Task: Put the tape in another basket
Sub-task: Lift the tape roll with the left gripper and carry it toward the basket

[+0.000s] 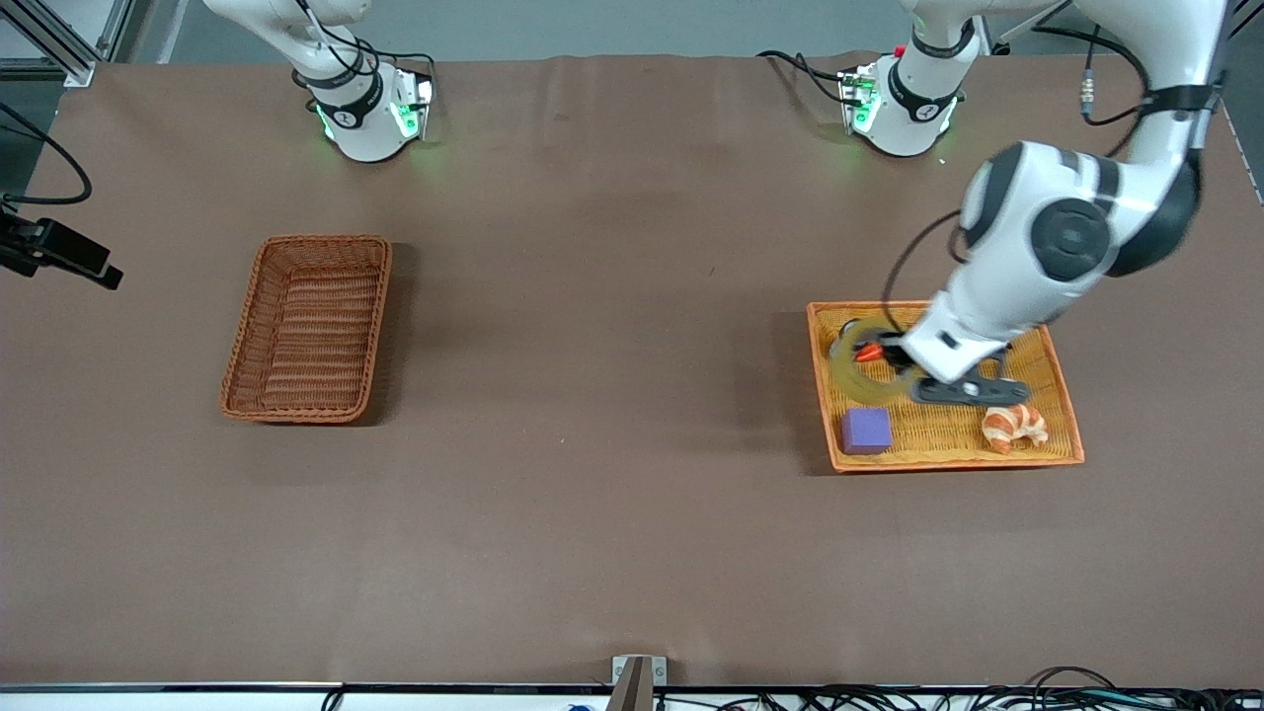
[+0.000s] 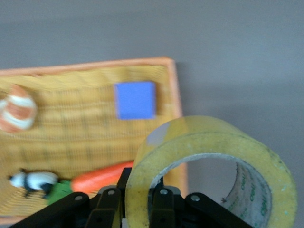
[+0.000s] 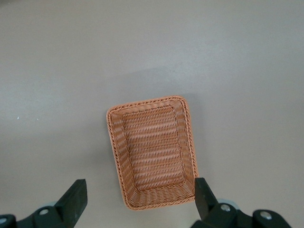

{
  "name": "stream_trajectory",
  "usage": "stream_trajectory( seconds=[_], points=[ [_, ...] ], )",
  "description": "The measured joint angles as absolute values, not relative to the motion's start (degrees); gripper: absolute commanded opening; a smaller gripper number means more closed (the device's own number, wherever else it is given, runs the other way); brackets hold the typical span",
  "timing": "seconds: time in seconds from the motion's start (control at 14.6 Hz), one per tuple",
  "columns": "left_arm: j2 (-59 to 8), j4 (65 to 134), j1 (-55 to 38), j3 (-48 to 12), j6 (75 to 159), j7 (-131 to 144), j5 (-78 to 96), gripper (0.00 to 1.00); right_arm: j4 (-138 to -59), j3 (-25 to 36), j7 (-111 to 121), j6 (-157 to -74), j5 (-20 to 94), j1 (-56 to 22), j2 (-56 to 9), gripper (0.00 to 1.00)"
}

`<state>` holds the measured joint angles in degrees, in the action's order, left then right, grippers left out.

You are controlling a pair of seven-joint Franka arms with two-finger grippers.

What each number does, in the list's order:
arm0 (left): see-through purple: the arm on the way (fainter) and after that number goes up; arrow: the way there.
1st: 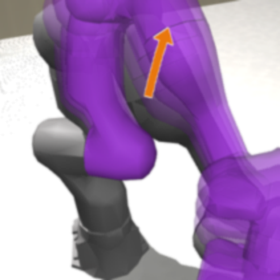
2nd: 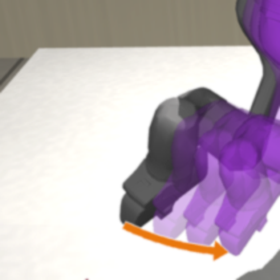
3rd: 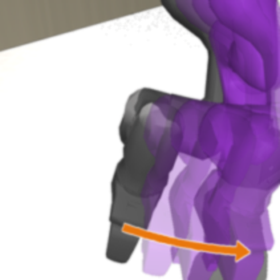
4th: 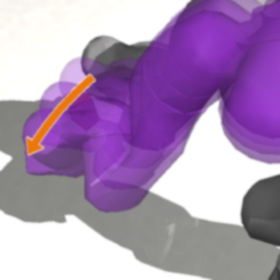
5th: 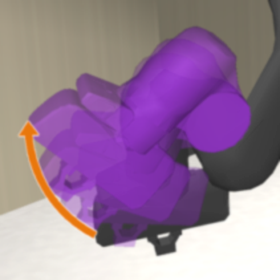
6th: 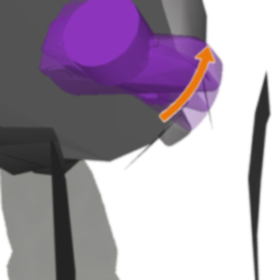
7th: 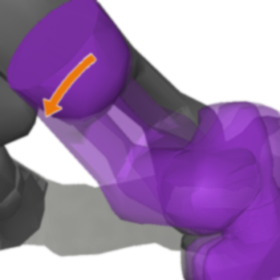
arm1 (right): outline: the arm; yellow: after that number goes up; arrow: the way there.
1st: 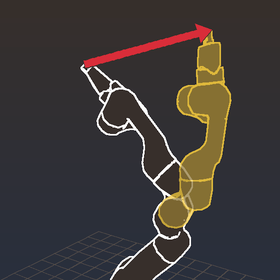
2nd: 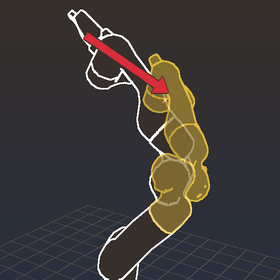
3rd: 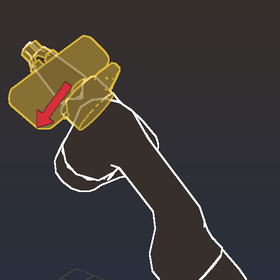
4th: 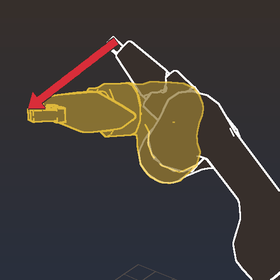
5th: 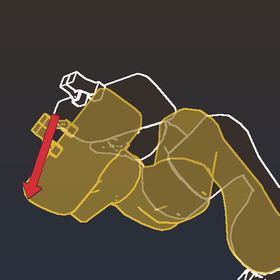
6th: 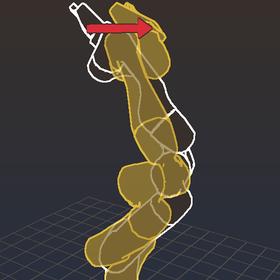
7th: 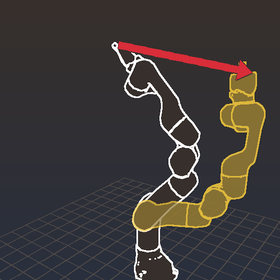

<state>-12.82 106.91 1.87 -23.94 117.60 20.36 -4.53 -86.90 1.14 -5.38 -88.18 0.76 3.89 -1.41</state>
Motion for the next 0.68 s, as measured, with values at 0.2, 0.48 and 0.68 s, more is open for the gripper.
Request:
stream_trajectory(
  seconds=[0.2, 0.48, 0.68],
  points=[
    [-16.5, 104.6, 1.3, -31.8, 117.5, 27.2, -4.6, 0.03, -86.9, 1.2, -5.4, -88.2, 0.8, 3.9, -1.4, 1.00],
    [-27.6, 96.8, -4.7, -36.1, 117.6, 37.1, -9.8, 0.04, -86.9, 1.2, -5.4, -88.2, 0.8, 3.9, -1.5, 1.00],
    [-38.3, 88.4, -13.2, -36.1, 117.8, 49.5, -16.9, 0.04, -86.9, 1.2, -5.4, -88.3, 0.8, 3.9, -1.5, 1.00]
  ],
)
